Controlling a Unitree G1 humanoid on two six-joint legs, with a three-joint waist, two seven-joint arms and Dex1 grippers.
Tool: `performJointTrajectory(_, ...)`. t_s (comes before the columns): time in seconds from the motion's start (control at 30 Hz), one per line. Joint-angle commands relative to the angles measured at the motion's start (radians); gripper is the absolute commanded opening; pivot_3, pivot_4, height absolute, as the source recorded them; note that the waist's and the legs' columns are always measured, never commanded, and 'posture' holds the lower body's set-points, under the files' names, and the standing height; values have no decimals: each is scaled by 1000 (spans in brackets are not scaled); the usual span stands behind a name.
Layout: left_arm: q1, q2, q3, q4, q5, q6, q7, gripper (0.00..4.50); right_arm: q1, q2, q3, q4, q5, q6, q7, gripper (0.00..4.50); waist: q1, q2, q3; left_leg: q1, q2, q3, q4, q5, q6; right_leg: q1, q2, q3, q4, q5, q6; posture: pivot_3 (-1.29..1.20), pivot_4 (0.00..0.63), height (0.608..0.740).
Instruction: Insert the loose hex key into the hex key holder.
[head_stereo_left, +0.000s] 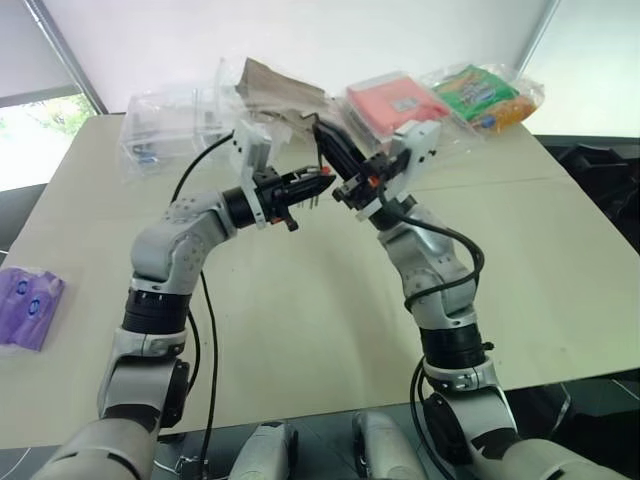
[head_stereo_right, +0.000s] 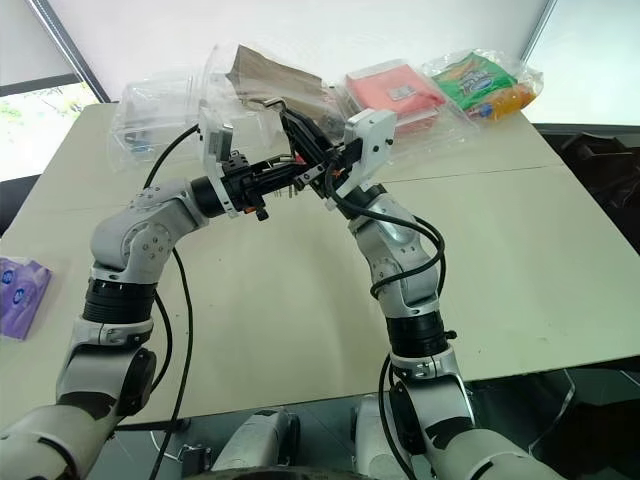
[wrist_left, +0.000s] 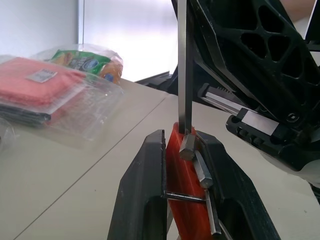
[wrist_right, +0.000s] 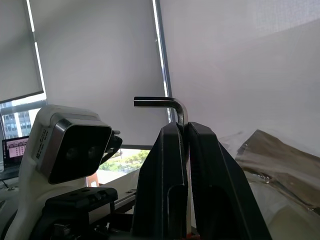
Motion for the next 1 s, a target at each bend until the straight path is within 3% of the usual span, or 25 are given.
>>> performJointTrajectory(0.03, -39, -4, 35, -13, -15, -11, 7, 272, -17, -3, -6, -61, 4, -21, 1, 30, -5, 0, 0, 0, 0, 0, 0, 0, 0, 0, 0, 0, 0, 0, 0, 0, 150, 740)
performJointTrajectory(1.0, -29, -17, 37, -59, -47, 18, 22, 272, -31, 15, -9, -53, -6, -54, -34, 30, -13, 0, 0, 0, 0, 0, -1, 0, 0, -1, 0, 0, 0, 0, 0, 0, 150, 740)
